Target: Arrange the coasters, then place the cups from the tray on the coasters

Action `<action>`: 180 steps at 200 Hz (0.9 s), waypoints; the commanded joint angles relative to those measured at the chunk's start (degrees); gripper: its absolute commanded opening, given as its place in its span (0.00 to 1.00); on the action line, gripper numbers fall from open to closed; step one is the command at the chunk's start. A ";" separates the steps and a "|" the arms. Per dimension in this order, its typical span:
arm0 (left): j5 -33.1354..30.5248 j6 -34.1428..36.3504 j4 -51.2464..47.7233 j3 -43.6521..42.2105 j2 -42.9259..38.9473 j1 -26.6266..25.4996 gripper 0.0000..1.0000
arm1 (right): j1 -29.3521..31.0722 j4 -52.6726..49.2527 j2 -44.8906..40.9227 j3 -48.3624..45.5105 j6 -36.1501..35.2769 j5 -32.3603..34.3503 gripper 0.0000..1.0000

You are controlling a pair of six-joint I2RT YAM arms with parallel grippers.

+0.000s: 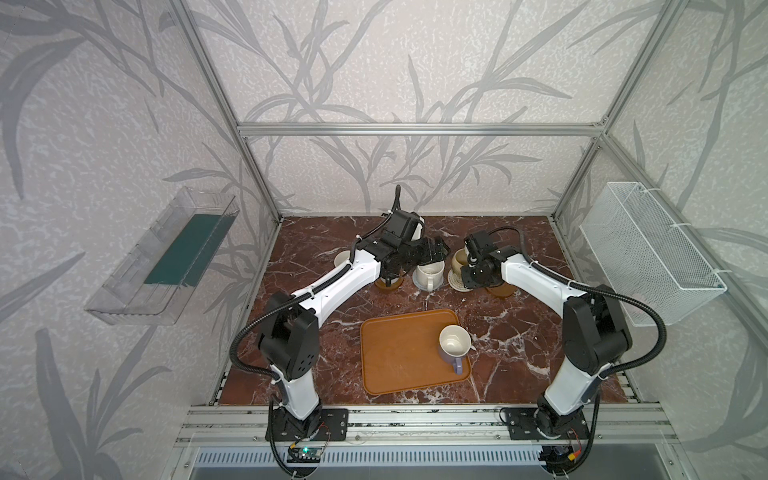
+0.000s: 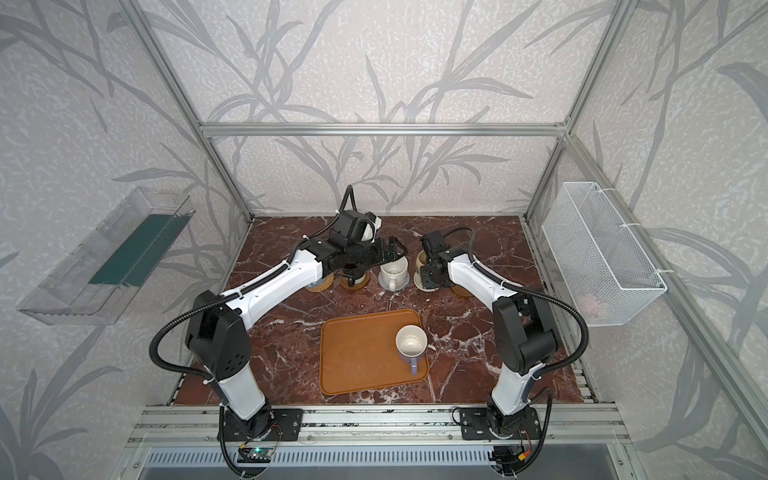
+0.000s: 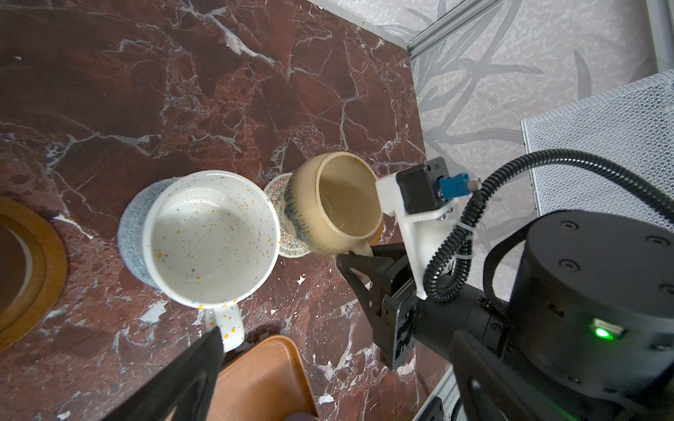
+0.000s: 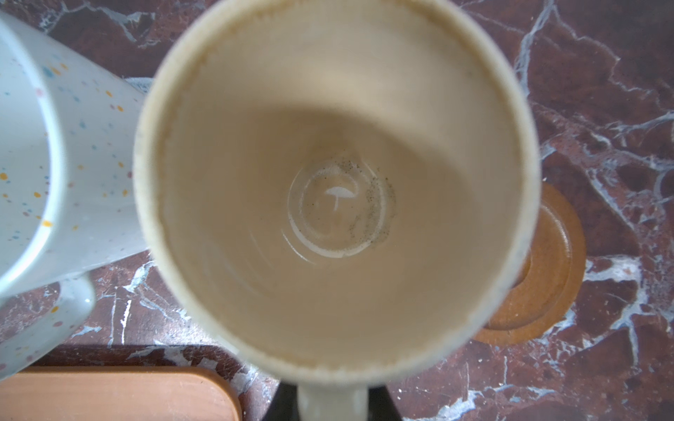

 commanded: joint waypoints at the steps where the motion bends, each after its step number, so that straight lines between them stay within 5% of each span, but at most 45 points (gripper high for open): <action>1: -0.97 0.08 1.32 -0.56 -0.30 0.33 0.99 | -0.15 3.25 -0.69 1.52 -0.19 1.67 0.00; 180: 0.74 -1.59 5.05 -4.54 -1.47 0.38 0.99 | -0.06 5.54 -0.49 -2.18 2.83 0.38 0.00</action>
